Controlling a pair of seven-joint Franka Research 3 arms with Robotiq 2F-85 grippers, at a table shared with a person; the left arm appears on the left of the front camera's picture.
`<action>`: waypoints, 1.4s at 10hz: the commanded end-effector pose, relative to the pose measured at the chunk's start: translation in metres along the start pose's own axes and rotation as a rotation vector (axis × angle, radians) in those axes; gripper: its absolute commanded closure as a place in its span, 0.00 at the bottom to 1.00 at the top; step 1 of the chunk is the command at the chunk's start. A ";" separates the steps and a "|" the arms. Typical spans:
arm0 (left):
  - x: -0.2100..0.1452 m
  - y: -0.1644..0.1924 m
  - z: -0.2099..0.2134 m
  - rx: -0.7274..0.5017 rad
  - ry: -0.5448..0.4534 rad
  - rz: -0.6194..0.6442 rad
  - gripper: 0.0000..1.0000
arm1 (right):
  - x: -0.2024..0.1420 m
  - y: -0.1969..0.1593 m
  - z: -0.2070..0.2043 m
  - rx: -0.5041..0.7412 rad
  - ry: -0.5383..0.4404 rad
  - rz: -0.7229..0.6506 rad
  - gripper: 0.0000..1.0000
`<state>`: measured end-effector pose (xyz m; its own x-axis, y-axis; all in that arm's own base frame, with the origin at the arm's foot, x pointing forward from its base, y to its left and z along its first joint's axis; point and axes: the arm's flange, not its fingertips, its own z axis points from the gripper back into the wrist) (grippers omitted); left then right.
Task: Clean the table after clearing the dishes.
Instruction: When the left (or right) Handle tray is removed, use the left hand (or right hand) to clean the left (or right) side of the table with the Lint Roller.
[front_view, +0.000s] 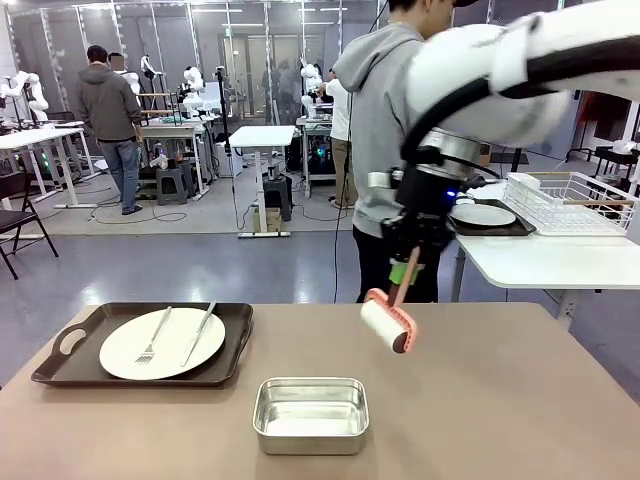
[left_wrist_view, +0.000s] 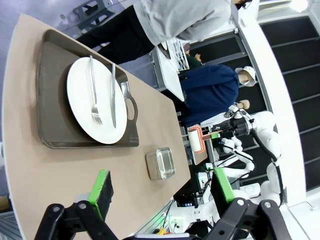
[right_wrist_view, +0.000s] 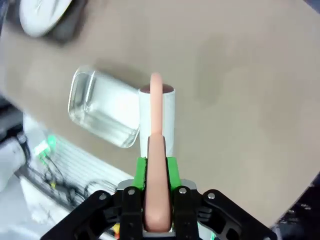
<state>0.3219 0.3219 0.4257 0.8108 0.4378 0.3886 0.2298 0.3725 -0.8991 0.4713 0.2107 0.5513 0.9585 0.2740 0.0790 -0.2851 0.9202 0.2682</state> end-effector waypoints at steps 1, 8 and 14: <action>-0.001 -0.001 0.002 -0.004 -0.002 -0.007 0.00 | -0.032 -0.017 -0.006 -0.021 -0.179 -0.172 1.00; -0.001 -0.001 0.002 -0.004 -0.002 -0.007 0.00 | -0.024 -0.039 0.003 -0.001 -0.145 -0.153 1.00; -0.001 -0.001 0.002 -0.004 -0.002 -0.007 0.00 | 0.013 -0.152 -0.047 0.370 -0.189 -0.258 0.80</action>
<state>0.3222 0.3216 0.4256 0.8112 0.4371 0.3884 0.2300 0.3723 -0.8992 0.5133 0.0841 0.4708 0.9931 -0.0225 0.1149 -0.0485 0.8141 0.5787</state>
